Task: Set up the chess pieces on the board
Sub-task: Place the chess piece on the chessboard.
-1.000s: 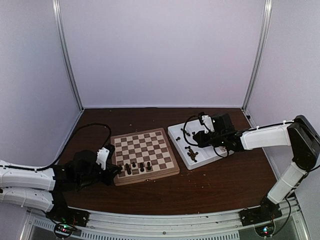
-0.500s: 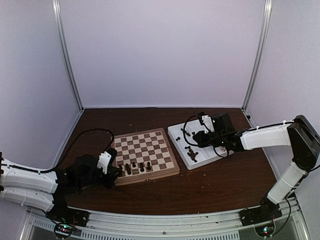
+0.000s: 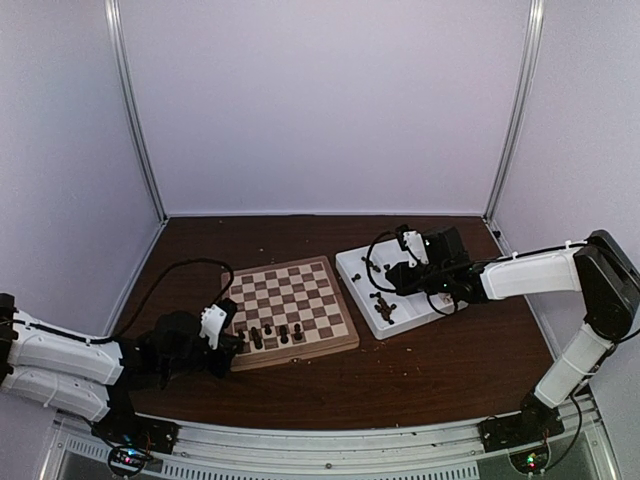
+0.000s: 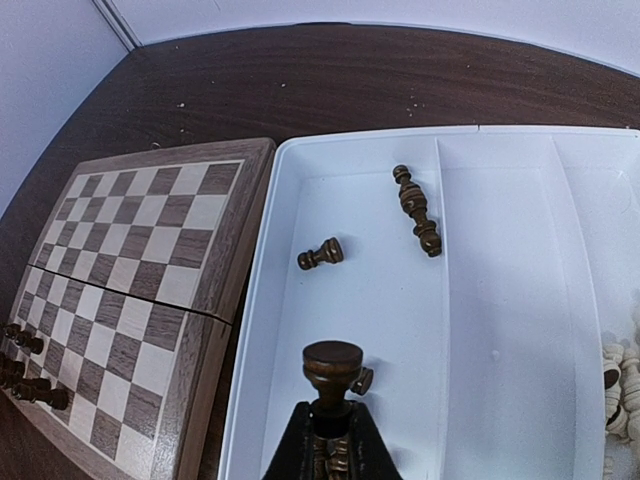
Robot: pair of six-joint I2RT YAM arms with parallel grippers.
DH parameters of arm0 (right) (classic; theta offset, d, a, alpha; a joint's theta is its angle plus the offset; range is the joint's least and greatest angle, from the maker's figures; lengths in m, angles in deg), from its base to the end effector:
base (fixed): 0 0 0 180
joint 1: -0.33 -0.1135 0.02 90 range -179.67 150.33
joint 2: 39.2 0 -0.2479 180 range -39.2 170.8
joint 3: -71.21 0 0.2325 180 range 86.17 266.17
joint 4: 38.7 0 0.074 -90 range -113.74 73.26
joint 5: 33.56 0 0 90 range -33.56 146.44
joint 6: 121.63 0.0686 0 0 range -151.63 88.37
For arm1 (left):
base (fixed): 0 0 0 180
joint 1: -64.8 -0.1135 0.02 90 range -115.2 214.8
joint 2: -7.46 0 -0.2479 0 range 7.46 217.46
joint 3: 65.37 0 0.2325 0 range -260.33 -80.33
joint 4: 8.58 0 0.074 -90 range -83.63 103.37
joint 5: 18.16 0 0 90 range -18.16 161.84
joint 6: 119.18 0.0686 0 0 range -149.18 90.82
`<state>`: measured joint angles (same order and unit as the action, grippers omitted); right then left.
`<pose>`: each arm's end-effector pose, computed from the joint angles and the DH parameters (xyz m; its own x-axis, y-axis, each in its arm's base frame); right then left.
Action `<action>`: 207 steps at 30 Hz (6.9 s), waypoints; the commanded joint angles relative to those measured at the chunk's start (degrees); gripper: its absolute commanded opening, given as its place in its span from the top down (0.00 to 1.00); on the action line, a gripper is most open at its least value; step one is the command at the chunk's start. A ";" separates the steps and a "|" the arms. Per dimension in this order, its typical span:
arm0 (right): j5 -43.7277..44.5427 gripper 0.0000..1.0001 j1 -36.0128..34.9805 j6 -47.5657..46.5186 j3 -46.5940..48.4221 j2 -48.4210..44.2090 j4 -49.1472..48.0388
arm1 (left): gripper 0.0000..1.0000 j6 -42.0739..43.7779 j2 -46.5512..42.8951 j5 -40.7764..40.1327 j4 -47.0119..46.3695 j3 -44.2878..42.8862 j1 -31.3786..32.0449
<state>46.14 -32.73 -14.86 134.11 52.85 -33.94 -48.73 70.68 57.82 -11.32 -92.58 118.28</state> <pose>0.2861 0.2009 0.1691 -0.6384 -0.0768 -0.7658 -0.4981 0.7998 0.3350 0.1406 -0.1620 0.1210 -0.5282 0.1678 -0.8324 0.5119 0.8450 -0.1545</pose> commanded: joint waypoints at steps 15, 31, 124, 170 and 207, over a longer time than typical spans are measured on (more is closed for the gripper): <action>-0.62 1.00 0.50 0.13 0.57 0.50 -0.74 | 0.87 0.60 4.54 -2.38 -7.75 0.28 0.27; -1.02 1.00 0.71 0.19 0.66 0.60 -0.79 | 0.85 -0.18 6.05 -1.68 -8.38 -0.23 0.31; -42.39 0.94 -0.70 14.94 32.29 7.87 43.83 | 0.51 46.45 24.56 35.95 8.15 -43.88 -8.13; -52.72 0.92 -3.57 39.21 26.61 5.69 17.13 | 0.67 70.07 33.96 34.35 -13.75 -44.09 -5.48; -39.00 0.48 -2.27 15.58 28.45 -1.68 36.19 | 1.00 36.51 29.74 35.00 2.72 -51.40 -5.31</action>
<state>1.50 -35.26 9.38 161.67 53.96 -4.15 3.38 103.51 91.43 -15.28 -139.15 112.66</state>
